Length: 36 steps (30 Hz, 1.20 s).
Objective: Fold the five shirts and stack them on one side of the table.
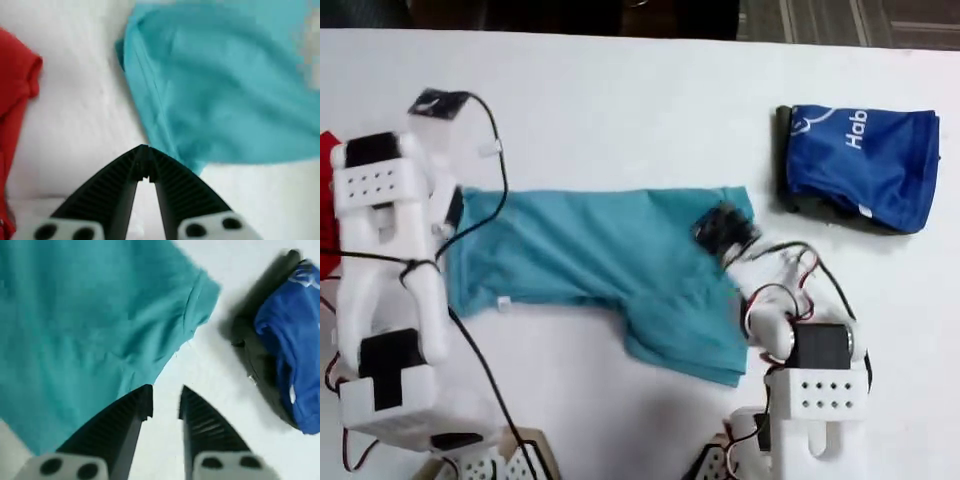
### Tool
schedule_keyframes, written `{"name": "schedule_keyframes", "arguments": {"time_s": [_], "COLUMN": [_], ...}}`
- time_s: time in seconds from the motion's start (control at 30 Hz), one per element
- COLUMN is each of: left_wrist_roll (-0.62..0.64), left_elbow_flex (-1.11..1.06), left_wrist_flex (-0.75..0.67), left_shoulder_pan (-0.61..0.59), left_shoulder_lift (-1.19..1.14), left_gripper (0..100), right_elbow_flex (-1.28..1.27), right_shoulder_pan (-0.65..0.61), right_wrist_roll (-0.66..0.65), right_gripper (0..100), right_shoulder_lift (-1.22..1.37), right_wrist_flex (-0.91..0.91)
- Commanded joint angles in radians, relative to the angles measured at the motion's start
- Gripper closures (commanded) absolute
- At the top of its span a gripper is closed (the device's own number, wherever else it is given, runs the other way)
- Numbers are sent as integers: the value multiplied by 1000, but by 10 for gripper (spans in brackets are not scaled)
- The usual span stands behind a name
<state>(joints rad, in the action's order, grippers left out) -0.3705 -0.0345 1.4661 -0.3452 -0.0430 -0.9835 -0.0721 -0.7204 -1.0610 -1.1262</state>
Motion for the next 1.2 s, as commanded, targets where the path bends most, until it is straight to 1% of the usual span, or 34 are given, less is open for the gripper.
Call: {"name": "schedule_keyframes", "arguments": {"time_s": [0.0,0.1,0.23,0.4,0.6,0.77,0.87,1.0,1.17], "left_wrist_roll": [18,72,127,172,172,170,137,101,101], "left_elbow_flex": [61,133,325,521,702,921,1090,1296,1452], "left_wrist_flex": [-69,-114,-123,-118,-84,-15,46,91,163], "left_shoulder_pan": [95,121,103,66,-15,-86,-86,-84,-86], "left_shoulder_lift": [-63,-207,-400,-606,-807,-956,-1037,-1138,-1200], "left_gripper": [976,976,976,976,976,976,976,976,976], "right_elbow_flex": [54,120,327,644,953,1226,1404,1642,1915], "right_shoulder_pan": [-59,-102,-110,-122,-105,-68,-71,-96,-120], "right_wrist_roll": [64,109,181,269,275,275,275,275,275], "right_gripper": [952,974,981,981,981,981,981,981,981], "right_shoulder_lift": [151,403,743,1118,1491,1693,1782,1903,2037], "right_wrist_flex": [163,252,312,278,168,45,-12,-73,-237]}}
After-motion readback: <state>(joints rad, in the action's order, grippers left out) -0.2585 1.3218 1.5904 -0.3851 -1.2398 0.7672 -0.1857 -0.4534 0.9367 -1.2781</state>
